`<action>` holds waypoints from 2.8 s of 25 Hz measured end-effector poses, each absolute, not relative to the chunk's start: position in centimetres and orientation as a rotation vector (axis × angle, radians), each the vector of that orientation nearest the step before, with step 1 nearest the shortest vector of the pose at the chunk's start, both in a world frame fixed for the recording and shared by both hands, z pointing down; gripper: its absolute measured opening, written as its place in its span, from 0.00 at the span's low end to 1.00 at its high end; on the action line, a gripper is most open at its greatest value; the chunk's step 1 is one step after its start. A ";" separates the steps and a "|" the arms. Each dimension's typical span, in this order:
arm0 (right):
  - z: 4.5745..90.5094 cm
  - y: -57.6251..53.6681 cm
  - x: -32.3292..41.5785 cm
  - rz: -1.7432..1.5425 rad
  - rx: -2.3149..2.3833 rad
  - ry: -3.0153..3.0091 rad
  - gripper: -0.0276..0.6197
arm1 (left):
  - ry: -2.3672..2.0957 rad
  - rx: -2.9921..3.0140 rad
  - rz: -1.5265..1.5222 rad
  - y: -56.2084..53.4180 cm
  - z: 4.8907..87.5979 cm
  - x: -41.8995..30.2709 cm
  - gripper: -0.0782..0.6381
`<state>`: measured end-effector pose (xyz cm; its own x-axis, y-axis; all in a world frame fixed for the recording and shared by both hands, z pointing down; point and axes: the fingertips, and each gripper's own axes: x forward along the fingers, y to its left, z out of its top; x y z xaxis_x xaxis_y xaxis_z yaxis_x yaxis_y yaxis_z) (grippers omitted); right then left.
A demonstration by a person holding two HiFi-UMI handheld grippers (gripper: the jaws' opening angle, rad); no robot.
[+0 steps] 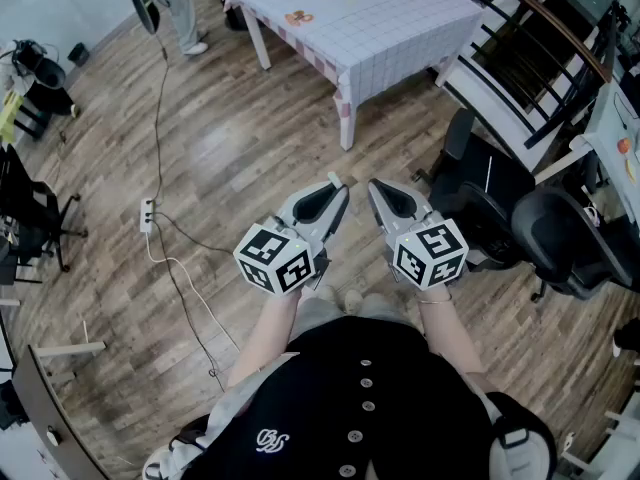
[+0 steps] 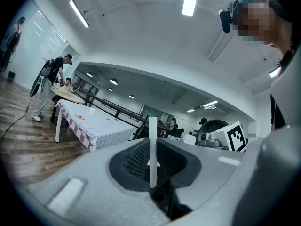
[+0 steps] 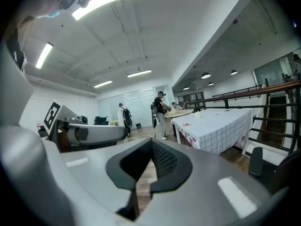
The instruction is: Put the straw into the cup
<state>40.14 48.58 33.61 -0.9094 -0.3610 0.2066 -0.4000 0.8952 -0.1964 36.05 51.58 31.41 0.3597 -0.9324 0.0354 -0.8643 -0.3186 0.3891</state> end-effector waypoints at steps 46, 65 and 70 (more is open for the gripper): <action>33.2 36.6 27.5 0.362 0.650 -2.952 0.04 | -1.638 2.320 -0.300 41.3 31.1 22.6 0.17; 33.4 18.5 19.1 0.426 0.564 -2.936 0.04 | -1.660 2.278 -0.314 22.8 30.6 15.2 0.17; 34.8 16.5 18.4 0.479 0.597 -2.906 0.04 | -1.627 2.265 -0.295 20.5 31.8 14.4 0.17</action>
